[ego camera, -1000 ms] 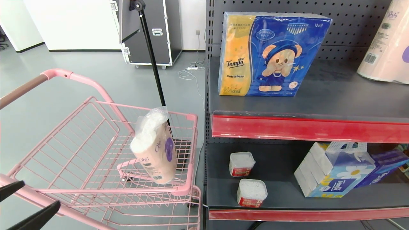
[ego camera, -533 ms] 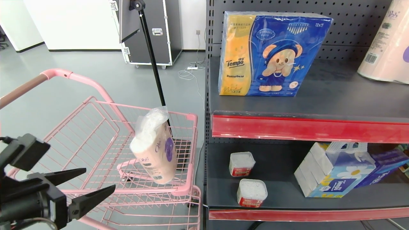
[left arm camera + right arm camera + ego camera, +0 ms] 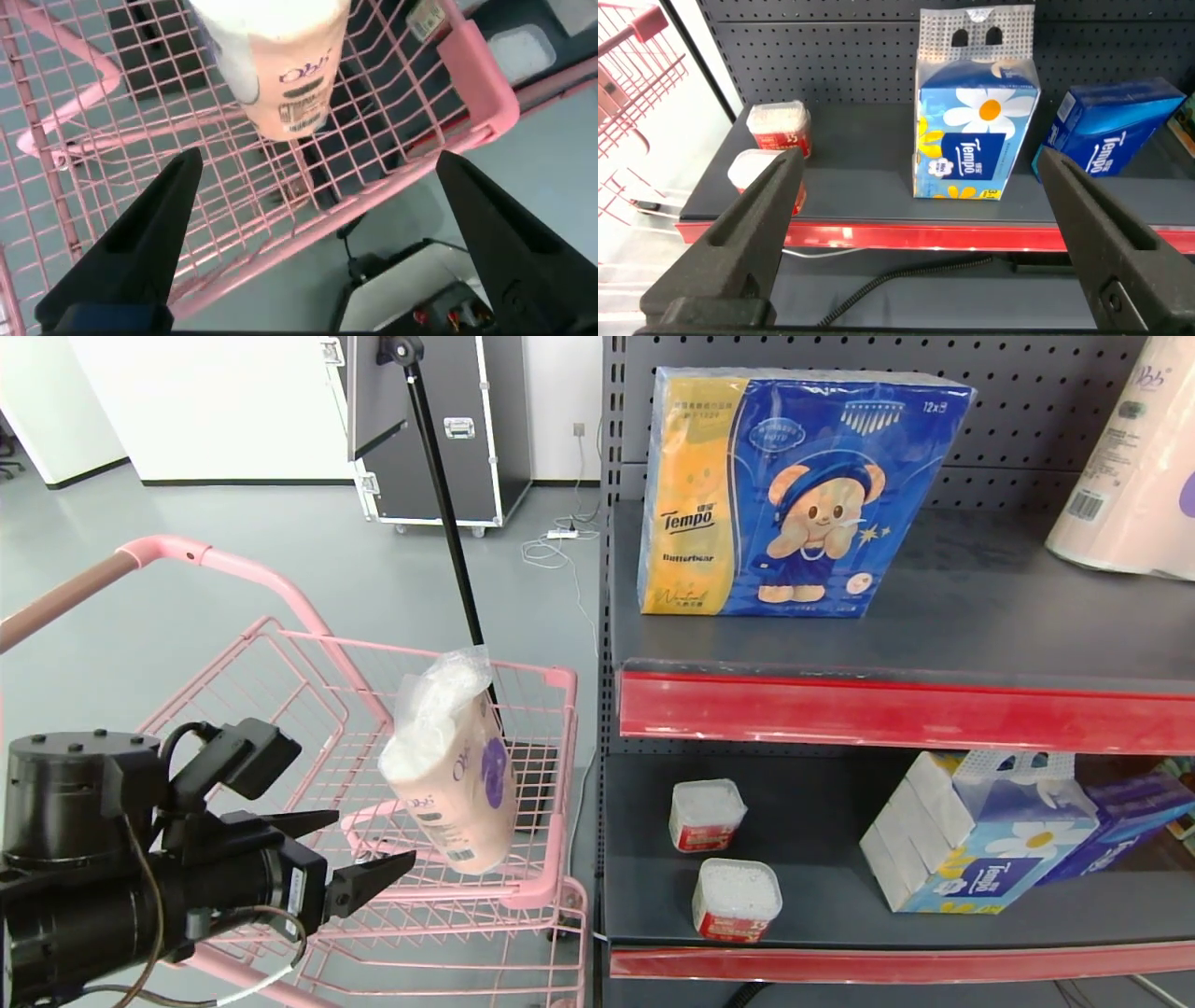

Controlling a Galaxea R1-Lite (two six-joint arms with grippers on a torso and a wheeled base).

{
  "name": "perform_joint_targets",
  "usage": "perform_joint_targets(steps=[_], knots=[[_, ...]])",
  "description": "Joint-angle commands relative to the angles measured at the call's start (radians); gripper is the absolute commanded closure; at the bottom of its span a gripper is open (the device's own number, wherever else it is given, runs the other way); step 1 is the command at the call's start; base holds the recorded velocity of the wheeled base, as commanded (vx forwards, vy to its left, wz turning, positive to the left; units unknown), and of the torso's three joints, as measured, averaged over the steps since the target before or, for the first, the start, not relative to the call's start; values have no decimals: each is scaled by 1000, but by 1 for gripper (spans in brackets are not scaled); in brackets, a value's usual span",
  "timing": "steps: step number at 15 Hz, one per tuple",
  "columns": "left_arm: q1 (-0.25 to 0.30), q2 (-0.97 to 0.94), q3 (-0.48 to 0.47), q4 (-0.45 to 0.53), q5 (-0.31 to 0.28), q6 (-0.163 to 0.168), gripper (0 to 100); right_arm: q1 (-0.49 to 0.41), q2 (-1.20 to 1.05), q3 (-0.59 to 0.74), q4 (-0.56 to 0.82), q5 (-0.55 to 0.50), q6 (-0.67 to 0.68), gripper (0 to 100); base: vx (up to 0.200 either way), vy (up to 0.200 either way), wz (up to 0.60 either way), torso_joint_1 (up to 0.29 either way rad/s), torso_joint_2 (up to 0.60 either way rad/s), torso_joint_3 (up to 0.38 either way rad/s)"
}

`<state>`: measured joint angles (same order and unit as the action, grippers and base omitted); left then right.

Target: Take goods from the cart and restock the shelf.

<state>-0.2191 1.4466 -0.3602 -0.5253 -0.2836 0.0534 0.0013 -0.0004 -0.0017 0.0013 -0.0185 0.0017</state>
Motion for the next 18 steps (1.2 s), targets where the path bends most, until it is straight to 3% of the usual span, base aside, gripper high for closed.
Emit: perform_joint_targets(steps=[1,4,8,11,15,18], knots=[[-20,61,-11,-25,14,-1,0,0,0,0,0,0,0,0,0,0,0,0,0,0],[-60,117,-17,-94,55,-4,0,0,0,0,0,0,0,0,0,0,0,0,0,0],[-111,133,-60,-99,84,-56,0,0,0,0,0,0,0,0,0,0,0,0,0,0],[-112,164,-95,-99,126,-60,0,0,0,0,0,0,0,0,0,0,0,0,0,0],[-117,250,-94,-229,190,-60,0,0,0,0,0,0,0,0,0,0,0,0,0,0],[-131,291,-94,-266,208,-60,0,0,0,0,0,0,0,0,0,0,0,0,0,0]])
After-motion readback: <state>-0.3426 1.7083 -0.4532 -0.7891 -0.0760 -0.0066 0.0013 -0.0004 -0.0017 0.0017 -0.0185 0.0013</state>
